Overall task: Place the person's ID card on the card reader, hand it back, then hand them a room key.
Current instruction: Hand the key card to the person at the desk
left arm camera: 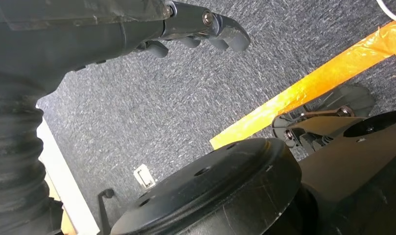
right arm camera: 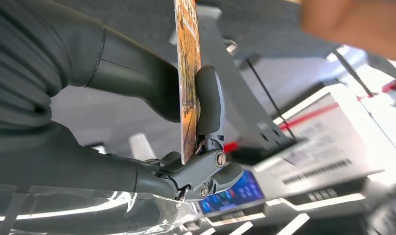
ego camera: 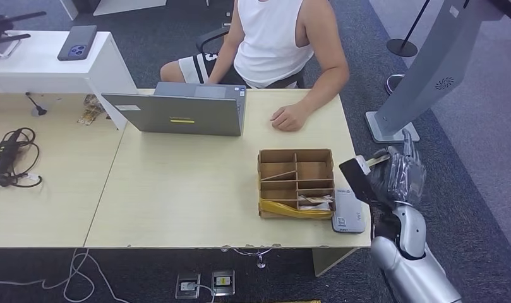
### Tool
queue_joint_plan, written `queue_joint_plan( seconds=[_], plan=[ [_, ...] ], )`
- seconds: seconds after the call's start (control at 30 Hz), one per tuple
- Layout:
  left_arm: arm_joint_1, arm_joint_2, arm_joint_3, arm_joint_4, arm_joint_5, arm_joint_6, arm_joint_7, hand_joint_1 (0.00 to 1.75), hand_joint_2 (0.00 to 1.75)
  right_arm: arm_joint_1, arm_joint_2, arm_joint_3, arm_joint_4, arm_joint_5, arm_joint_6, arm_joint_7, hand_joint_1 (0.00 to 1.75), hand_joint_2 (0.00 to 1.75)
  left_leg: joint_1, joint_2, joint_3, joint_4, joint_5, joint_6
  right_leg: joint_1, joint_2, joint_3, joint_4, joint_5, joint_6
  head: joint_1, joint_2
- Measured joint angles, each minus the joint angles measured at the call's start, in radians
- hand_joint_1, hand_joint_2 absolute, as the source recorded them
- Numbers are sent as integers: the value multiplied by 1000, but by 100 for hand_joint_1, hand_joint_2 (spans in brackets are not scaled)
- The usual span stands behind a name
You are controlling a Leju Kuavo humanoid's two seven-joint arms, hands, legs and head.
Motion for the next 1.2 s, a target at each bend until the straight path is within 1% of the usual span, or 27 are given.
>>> queue_joint_plan(
  seconds=[0.1, 0.2, 0.37, 0.47, 0.63, 0.83, 1.03, 1.2],
  plan=[
    [-4, -1, -1, 0, -7, 0, 0, 0, 175, -91, -7, 4, -34, 24, 50, 2, 175, 175, 0, 0, 0, 0, 0, 0, 0, 0, 0, 0, 0, 0, 0, 0],
    [-8, -3, -4, 0, -11, 0, 0, 0, 175, -157, -7, 11, -39, 32, 74, 3, 175, 175, 1, -2, 0, 0, 0, 0, 1, -2, 0, 0, 0, 0, 0, 0],
    [-13, -4, -7, 0, -22, 0, 0, 0, 175, -227, -2, 30, -30, 36, 76, -8, 175, 175, 1, -2, -1, 0, 0, 0, 1, -2, 0, 0, -1, 0, 0, 0],
    [-17, -4, -8, 0, -32, -1, 1, 0, 175, -263, 11, 48, -3, 32, 93, -26, 175, 175, 1, -2, -2, 0, 0, 0, 1, -2, 0, 0, -1, -1, 0, 0],
    [-28, -4, -17, 0, -57, -2, 14, 0, 175, -330, 59, 94, 109, 21, 134, -62, 175, 175, 1, -3, -2, 0, 0, 0, 1, -3, 0, 1, -1, -1, 0, 0],
    [-35, -6, -27, 0, -73, -3, 22, 0, 175, -408, 125, 139, 282, 12, 145, -91, 175, 175, 1, -4, -2, 0, 1, -1, 2, -5, 0, 1, -1, -1, 0, 0],
    [-36, -6, -31, 0, -82, -3, 30, 0, 175, -464, 166, 173, 420, 13, 161, -82, 175, 175, 1, -5, -2, 0, 1, -1, 1, -5, 0, 1, -1, -1, 0, 0],
    [-36, -6, -31, 0, -83, -3, 32, 0, 175, -485, 186, 190, 501, 11, 160, -83, 175, 175, 1, -6, -2, 0, 1, -1, 1, -7, 0, 1, -1, -1, 0, 0]
  ],
)
